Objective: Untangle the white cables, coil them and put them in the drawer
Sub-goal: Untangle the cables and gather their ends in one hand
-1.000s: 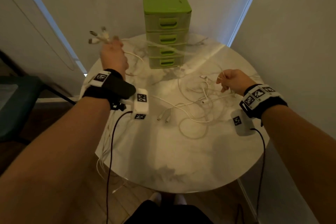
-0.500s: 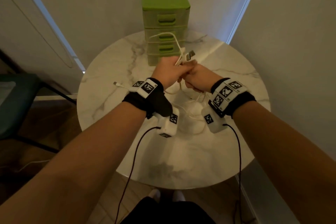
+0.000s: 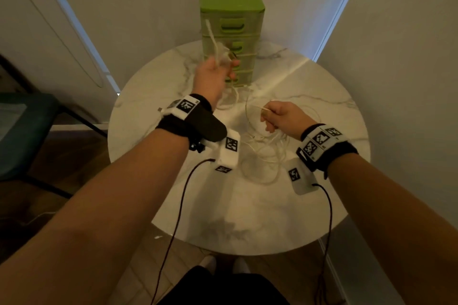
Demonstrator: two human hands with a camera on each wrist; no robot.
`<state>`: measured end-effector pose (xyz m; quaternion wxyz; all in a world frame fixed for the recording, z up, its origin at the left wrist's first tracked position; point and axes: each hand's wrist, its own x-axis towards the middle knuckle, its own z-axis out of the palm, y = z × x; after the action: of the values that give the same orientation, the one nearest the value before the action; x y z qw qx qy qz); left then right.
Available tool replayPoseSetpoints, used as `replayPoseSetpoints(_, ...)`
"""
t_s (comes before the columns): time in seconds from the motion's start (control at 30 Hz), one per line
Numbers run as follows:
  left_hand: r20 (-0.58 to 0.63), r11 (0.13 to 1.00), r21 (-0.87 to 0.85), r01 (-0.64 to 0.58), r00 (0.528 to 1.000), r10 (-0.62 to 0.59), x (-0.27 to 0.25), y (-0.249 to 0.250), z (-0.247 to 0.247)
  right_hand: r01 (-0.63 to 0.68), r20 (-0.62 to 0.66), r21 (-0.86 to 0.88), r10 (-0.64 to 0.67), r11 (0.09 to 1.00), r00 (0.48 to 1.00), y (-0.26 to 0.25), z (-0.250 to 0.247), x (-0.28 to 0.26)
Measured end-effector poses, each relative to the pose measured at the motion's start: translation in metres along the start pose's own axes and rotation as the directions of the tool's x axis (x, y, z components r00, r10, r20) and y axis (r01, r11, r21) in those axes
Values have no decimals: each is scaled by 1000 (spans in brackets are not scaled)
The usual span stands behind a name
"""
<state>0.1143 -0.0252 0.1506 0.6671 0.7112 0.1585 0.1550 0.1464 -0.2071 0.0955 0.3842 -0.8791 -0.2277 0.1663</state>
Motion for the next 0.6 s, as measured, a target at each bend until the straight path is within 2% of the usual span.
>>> replayPoseSetpoints(0.1, -242, 993, -113, -28, 970, 0, 27, 5, -37, -138, -26, -75, 136, 988, 990, 32, -8, -14)
replayPoseSetpoints(0.2, -290, 990, -118, -80, 956, 43, 38, 4, -55, -228, -64, -94, 223, 969, 973, 52, -11, -23)
replayPoseSetpoints(0.3, -351, 987, -112, -117, 934, 71, 35, 0, -56, -244, -115, -96, 232, 965, 966, 57, -8, -23)
replayPoseSetpoints(0.37, -386, 986, -114, -121, 920, 68, 35, -2, -60, -256, -103, -134, 244, 957, 964, 58, -9, -24)
replayPoseSetpoints(0.47, -302, 1000, 9, -1, 953, 4, 25, -7, -53, -228, -104, -96, 218, 969, 970, 46, -11, -22)
replayPoseSetpoints(0.53, -188, 992, 51, 112, 977, -101, 11, -16, -37, -158, -165, 10, 158, 987, 973, 31, -9, -16)
replayPoseSetpoints(0.6, -80, 982, 53, 180, 981, -175, -7, -27, -22, -80, -234, 64, 93, 995, 968, 18, -7, -11)
